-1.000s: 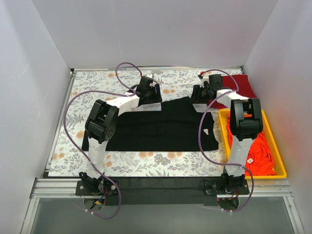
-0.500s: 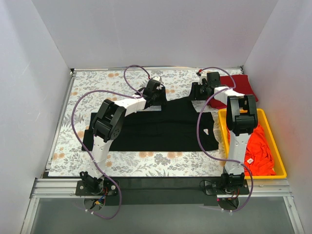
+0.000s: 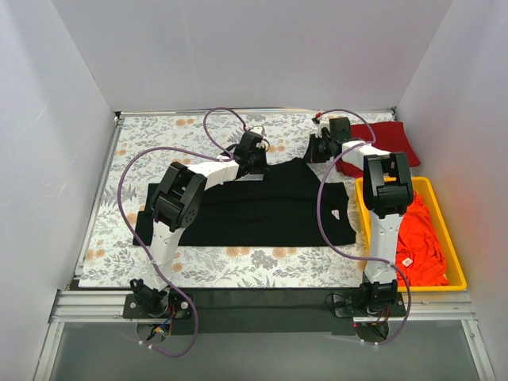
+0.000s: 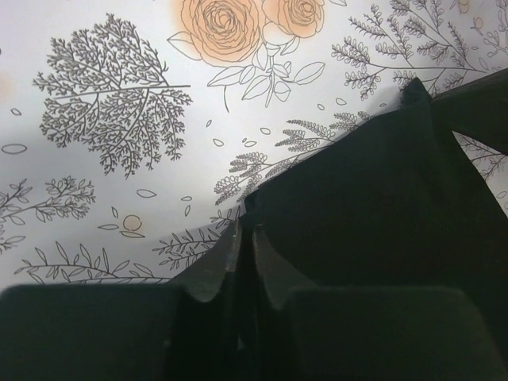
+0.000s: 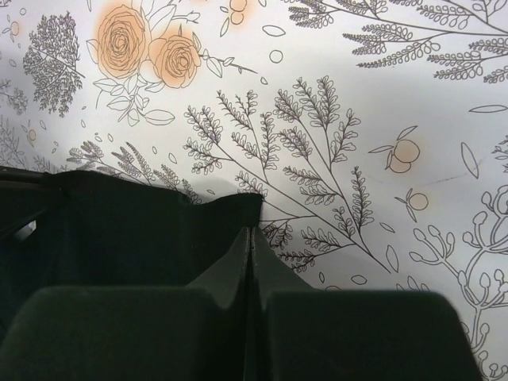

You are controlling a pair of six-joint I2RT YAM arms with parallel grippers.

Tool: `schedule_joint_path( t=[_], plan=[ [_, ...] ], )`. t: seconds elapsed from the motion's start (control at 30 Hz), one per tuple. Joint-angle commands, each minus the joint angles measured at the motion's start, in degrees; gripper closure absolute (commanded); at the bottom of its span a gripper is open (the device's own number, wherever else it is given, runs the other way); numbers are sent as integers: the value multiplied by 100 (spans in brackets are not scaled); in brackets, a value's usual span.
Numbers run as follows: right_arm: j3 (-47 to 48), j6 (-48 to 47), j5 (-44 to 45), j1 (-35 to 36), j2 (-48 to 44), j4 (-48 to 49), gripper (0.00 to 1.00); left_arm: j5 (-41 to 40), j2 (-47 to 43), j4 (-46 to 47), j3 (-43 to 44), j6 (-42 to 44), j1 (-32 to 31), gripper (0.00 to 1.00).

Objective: Fold and stack the t-shirts
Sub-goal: Fold the tshirt

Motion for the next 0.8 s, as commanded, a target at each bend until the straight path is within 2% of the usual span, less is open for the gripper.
schedule_joint_path(
  t=[0.0,0.07,0.3,0.77],
  plan=[
    [85,-80,36,59,132,-239,99,6,34,-276,-91,234,-60,96],
    [59,-106,37,59,-17,-239,99,-179,-44,-276,-91,279,-60,100],
    [-265,-194,37,59,-869,-266,99,-47,-571,-276,-161,542,-60,100],
    [-2049,140,-192,164,-2890,-283,99,1437,-2188,-434,-1312,68,-183,100]
  ],
)
